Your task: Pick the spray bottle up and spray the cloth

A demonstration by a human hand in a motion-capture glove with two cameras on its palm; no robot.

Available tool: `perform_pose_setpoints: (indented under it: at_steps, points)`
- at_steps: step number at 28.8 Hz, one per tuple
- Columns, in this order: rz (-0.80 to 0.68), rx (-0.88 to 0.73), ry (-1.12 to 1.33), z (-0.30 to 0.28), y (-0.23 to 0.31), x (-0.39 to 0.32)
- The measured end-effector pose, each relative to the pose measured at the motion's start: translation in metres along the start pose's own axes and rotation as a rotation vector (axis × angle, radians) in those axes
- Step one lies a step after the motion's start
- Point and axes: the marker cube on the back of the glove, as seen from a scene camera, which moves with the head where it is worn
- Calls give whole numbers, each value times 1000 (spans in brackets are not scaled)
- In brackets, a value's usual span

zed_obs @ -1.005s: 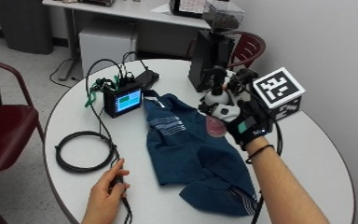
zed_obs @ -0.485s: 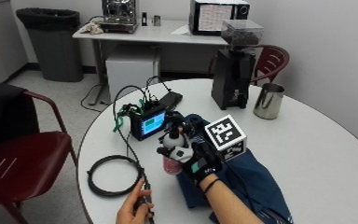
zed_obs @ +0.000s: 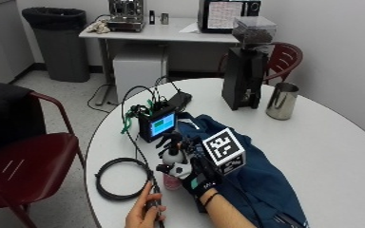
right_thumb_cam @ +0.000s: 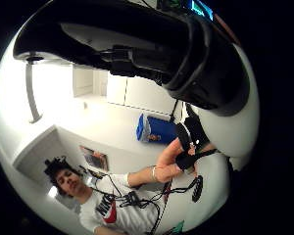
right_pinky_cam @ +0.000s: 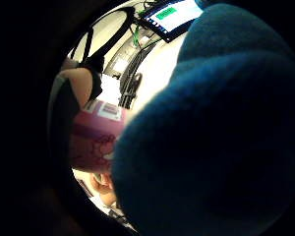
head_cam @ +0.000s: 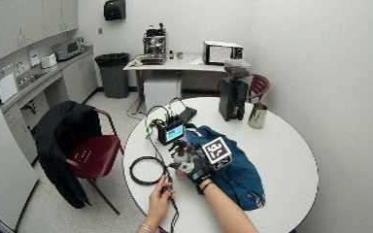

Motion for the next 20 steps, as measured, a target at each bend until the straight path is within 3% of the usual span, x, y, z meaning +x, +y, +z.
perform_pose_setpoints:
  at_steps: [12, 20]
  points:
    - [-72, 25, -53, -9, -1, -21]
    - [-130, 125, -103, -65, 28, -63]
